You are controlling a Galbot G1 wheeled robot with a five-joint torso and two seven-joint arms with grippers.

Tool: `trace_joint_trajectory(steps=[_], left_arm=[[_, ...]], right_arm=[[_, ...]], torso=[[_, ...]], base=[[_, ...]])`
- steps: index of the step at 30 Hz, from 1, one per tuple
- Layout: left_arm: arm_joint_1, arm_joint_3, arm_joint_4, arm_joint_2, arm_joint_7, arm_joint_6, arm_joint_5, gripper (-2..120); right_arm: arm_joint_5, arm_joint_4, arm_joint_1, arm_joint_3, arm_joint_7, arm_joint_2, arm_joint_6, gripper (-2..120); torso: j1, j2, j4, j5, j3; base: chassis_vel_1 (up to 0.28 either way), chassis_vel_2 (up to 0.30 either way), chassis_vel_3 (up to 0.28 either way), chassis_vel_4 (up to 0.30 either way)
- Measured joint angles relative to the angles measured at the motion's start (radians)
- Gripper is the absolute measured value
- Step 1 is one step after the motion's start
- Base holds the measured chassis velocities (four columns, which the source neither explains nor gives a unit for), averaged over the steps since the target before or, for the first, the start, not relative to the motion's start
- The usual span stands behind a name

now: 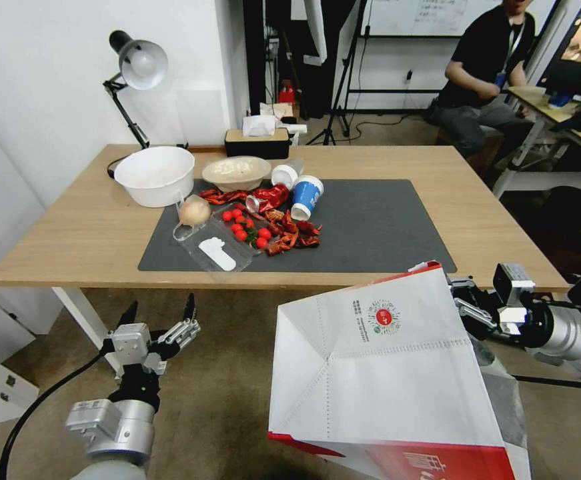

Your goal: Pick up the food delivery bag from the floor and place it on the table.

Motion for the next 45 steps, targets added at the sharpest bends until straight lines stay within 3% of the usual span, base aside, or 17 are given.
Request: trace_joint_trajectory(steps=[20,28,34,36,40,45], left_arm=[[0.0,-0.002,0.0,-0.001,-0.001,-0.013,0.002,100],[-0.002,-0.004,0.003,0.0,-0.003,-0.02,0.003,100],[-0.004,-0.003,0.009,0.0,-0.004,-0.029,0.006,100],[-0.004,-0.003,0.01,0.003,-0.005,-0.033,0.007,100],[-0.003,-0.003,0.011,0.003,-0.006,-0.038,0.007,100],[-0.004,-0.001,0.009,-0.003,-0.006,-0.044,0.004,100]], right_arm=[[0.015,0.008,-0.005,0.01,0.002,-0.004,0.0,0],[0.092,0.029,-0.009,0.037,0.033,-0.024,-0.002,0],[0.21,0.048,0.006,0.07,0.126,-0.043,0.009,0],[0.271,0.046,0.018,0.094,0.215,-0.066,0.048,0],[0.311,0.049,0.023,0.107,0.296,-0.079,0.079,0],[0.362,0.065,0.063,0.116,0.533,-0.097,0.142,0]], torso=[[-0.003,-0.007,0.0,0.0,-0.004],[-0.004,-0.009,0.0,0.0001,-0.005],[-0.005,-0.01,0.0001,-0.0001,-0.006],[-0.005,-0.011,0.0,-0.0001,-0.006],[-0.005,-0.011,0.0,0.0001,-0.006],[-0.005,-0.012,0.0001,0.0,-0.007]], base=[[0.0,0.0,0.0,0.0],[0.0,0.0,0.0,0.0],[0.0,0.0,0.0,0.0],[0.0,0.0,0.0,0.0],[0.0,0.0,0.0,0.0],[0.0,0.0,0.0,0.0]])
